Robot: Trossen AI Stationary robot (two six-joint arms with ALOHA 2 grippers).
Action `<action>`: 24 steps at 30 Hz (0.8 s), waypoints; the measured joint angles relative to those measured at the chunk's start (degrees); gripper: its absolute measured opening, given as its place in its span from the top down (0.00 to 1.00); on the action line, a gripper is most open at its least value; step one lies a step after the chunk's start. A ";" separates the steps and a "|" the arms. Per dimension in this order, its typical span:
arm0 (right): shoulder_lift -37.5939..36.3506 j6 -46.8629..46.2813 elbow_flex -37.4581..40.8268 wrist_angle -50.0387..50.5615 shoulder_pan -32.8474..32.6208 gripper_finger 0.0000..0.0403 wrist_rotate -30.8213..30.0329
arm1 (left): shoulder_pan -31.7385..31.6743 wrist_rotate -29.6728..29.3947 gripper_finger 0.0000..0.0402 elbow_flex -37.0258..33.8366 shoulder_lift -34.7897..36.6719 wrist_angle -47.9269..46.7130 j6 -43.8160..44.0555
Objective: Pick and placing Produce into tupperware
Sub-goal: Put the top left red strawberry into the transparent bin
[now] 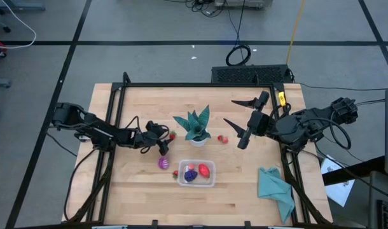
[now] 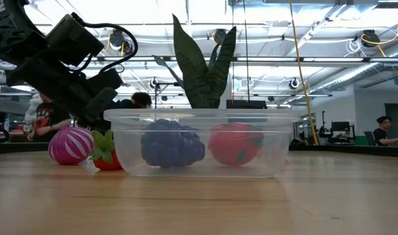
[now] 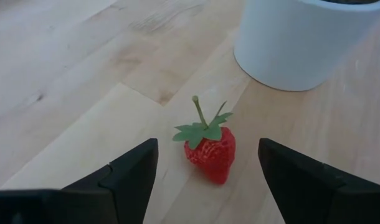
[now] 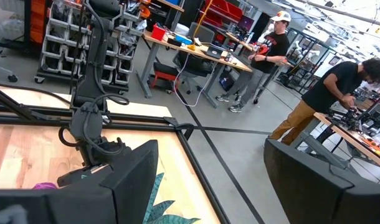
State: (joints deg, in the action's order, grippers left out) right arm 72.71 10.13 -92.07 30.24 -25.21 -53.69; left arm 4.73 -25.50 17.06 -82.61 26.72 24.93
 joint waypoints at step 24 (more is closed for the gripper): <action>0.00 0.00 0.00 -0.02 0.00 0.30 0.00 | -1.73 1.55 0.29 0.06 -2.78 4.72 -2.52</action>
State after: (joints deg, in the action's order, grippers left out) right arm 72.71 10.13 -92.07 30.22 -25.21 -53.69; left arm 3.01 -23.94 17.12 -85.38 31.45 22.41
